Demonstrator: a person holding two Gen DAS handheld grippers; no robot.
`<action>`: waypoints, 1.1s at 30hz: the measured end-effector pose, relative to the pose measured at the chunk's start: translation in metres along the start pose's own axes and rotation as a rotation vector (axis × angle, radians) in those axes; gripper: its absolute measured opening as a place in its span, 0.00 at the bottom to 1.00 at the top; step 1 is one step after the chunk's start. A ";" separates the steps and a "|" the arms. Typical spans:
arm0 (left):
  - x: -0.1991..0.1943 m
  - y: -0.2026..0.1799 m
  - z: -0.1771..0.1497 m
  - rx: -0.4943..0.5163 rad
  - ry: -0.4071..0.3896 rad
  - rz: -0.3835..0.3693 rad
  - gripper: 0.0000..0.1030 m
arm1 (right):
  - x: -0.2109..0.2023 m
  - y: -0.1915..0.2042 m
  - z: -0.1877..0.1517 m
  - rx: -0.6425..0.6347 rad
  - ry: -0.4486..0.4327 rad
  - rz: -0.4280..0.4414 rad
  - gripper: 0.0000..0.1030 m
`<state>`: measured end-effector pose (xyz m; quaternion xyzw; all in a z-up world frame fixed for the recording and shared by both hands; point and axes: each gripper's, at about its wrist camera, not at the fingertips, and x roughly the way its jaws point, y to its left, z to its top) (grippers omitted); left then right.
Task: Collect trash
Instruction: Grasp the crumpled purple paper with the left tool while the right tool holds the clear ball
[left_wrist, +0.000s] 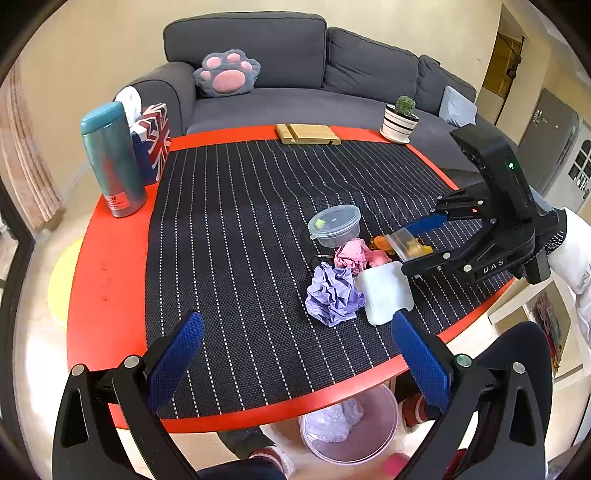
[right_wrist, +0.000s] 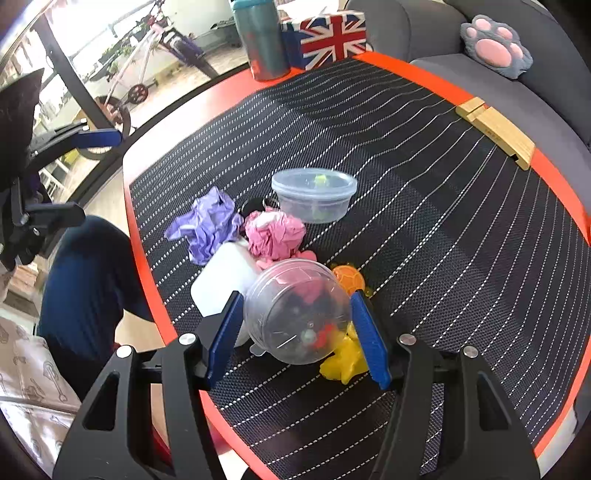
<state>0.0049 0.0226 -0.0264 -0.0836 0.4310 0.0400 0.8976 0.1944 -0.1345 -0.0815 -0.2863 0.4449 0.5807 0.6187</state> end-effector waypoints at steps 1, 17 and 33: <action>0.000 -0.001 0.000 0.004 0.000 0.001 0.95 | -0.003 0.000 0.000 0.007 -0.010 -0.004 0.58; 0.034 -0.005 0.018 0.021 0.066 -0.014 0.95 | -0.054 -0.004 -0.012 0.267 -0.152 -0.050 0.58; 0.091 -0.012 0.030 0.082 0.192 -0.013 0.92 | -0.069 -0.008 -0.045 0.338 -0.190 -0.062 0.58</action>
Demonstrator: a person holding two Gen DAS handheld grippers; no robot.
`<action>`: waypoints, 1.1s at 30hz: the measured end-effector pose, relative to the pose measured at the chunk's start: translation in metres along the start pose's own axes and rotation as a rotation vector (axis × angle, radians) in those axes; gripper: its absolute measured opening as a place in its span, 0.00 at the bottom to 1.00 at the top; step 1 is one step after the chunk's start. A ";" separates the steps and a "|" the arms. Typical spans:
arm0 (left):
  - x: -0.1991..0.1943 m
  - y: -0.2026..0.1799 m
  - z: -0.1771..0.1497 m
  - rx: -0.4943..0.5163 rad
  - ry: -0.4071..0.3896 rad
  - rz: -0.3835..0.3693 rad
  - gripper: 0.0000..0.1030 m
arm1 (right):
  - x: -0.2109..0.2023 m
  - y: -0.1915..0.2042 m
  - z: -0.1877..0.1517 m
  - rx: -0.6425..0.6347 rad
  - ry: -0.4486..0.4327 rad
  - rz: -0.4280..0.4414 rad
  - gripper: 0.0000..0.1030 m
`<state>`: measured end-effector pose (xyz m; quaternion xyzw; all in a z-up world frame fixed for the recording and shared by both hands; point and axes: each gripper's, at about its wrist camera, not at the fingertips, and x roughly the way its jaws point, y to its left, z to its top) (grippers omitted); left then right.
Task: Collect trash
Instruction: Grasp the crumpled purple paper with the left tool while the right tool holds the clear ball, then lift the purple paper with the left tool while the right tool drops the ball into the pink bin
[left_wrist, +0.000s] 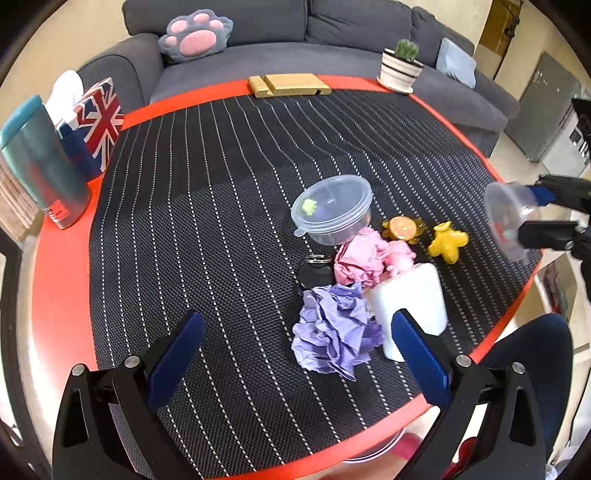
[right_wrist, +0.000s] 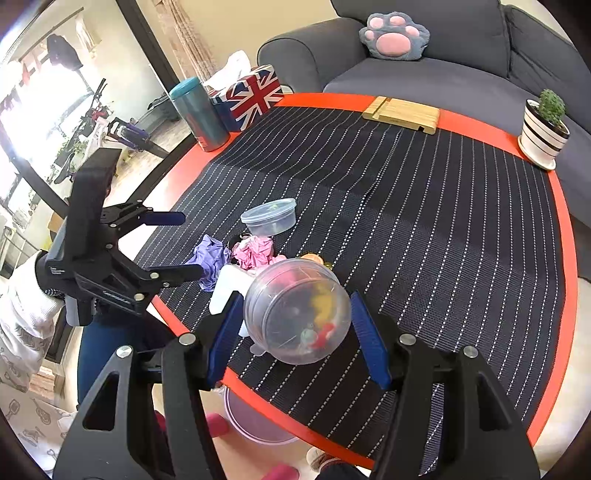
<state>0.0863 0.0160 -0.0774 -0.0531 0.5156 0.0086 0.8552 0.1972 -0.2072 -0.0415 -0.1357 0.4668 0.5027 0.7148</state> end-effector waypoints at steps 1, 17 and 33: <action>0.003 0.001 0.000 0.000 0.016 -0.020 0.83 | 0.000 0.000 -0.001 0.000 0.000 0.000 0.58; 0.003 -0.002 -0.010 0.016 0.026 -0.096 0.37 | 0.000 0.006 0.001 0.012 -0.024 -0.017 0.58; -0.069 -0.022 -0.047 0.022 -0.136 -0.117 0.37 | -0.025 0.048 -0.037 -0.038 -0.081 -0.094 0.58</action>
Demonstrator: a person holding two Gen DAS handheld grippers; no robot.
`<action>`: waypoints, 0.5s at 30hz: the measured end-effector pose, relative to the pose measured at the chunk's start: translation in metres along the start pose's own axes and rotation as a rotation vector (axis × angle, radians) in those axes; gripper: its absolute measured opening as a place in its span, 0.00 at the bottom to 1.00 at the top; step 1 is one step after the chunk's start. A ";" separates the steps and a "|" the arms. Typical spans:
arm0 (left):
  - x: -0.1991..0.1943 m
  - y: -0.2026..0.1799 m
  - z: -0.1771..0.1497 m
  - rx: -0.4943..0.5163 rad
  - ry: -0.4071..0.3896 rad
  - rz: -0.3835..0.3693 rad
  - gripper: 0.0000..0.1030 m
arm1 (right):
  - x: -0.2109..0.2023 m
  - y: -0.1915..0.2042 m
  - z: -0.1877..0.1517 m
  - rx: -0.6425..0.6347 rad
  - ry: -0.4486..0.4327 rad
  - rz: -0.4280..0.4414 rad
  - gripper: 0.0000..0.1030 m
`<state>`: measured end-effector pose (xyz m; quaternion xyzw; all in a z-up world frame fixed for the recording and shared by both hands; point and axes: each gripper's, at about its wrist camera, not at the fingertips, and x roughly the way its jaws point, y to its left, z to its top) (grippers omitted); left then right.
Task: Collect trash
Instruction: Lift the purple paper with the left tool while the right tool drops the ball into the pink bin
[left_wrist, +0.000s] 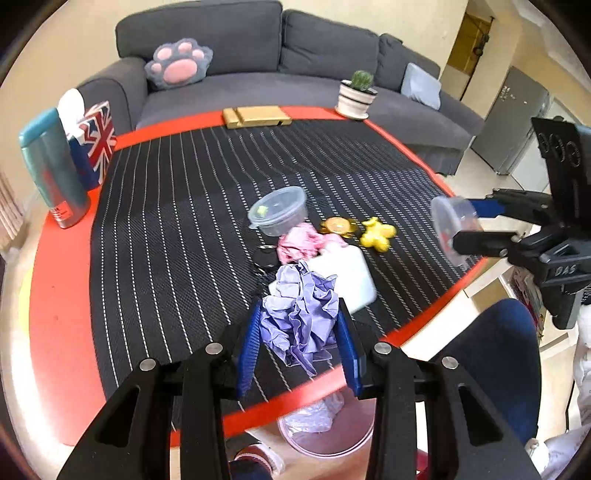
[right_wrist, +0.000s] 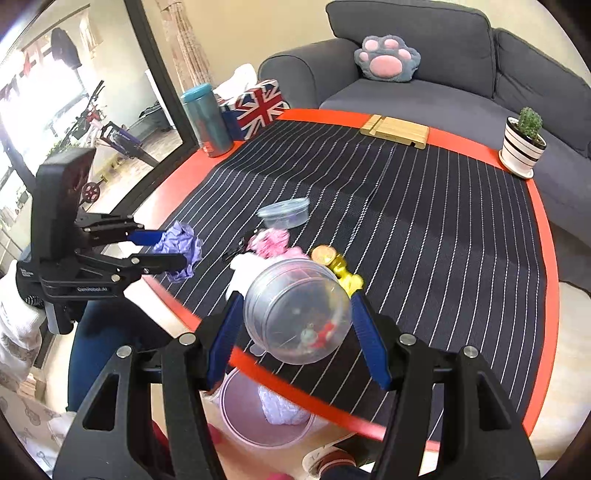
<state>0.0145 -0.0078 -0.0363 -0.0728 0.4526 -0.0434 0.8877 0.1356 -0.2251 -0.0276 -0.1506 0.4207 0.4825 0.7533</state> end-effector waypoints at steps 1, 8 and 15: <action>-0.005 -0.004 -0.004 0.005 -0.010 -0.004 0.37 | -0.003 0.005 -0.004 -0.006 -0.003 -0.001 0.58; -0.027 -0.024 -0.025 0.017 -0.055 -0.015 0.37 | -0.020 0.030 -0.033 -0.010 -0.024 0.020 0.58; -0.035 -0.040 -0.046 0.020 -0.063 -0.034 0.37 | -0.022 0.054 -0.066 -0.019 -0.004 0.058 0.58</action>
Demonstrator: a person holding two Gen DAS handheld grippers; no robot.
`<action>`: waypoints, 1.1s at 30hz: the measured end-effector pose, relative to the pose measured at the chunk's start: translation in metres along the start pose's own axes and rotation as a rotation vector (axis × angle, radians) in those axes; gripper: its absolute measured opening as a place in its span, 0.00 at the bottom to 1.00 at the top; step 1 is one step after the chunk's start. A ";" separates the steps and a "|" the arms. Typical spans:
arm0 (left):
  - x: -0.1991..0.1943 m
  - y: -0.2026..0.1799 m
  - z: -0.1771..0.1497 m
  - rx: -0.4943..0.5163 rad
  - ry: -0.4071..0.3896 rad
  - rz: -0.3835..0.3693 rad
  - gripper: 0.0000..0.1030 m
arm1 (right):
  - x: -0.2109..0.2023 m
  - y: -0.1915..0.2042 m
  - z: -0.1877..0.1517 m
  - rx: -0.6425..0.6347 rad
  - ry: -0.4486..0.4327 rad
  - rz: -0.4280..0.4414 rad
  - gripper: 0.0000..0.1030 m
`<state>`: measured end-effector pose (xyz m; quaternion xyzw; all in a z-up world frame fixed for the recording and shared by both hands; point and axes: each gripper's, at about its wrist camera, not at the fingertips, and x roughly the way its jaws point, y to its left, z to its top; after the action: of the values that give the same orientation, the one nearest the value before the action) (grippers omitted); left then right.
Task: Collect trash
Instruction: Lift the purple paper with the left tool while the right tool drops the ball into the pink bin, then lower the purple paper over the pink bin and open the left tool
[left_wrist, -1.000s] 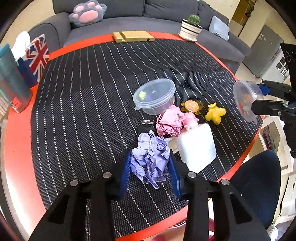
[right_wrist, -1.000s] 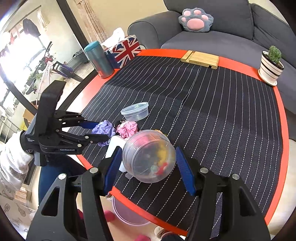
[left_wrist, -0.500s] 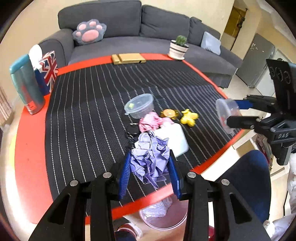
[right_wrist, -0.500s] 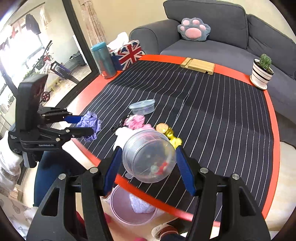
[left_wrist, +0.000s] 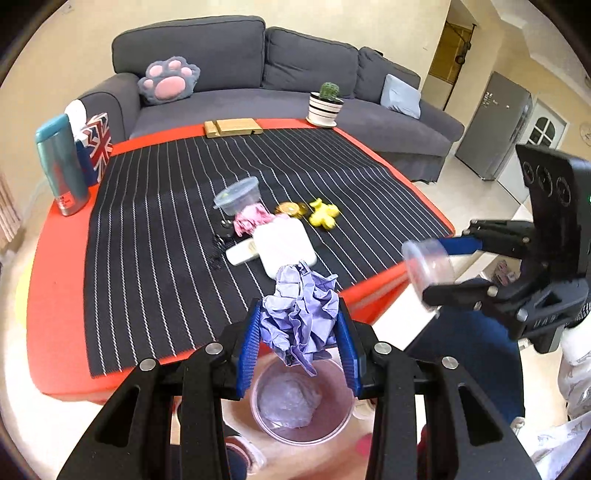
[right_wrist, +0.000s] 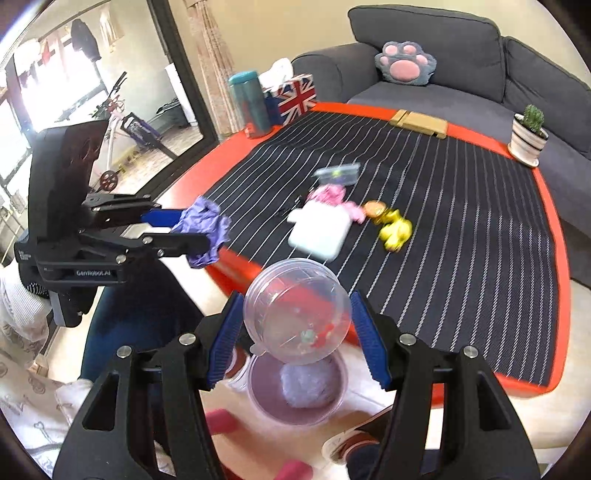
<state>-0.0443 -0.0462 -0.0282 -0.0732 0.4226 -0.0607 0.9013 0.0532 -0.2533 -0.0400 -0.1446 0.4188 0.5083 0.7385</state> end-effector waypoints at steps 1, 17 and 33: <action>-0.001 -0.002 -0.004 -0.001 0.001 -0.005 0.37 | 0.003 0.003 -0.006 0.001 0.012 0.010 0.58; -0.001 -0.018 -0.024 0.018 0.028 -0.027 0.37 | 0.008 0.002 -0.023 0.050 0.004 -0.005 0.85; 0.011 -0.032 -0.027 0.042 0.045 -0.046 0.88 | -0.013 -0.022 -0.025 0.108 -0.045 -0.062 0.88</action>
<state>-0.0590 -0.0818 -0.0478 -0.0626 0.4396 -0.0920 0.8913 0.0589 -0.2871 -0.0496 -0.1058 0.4241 0.4647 0.7700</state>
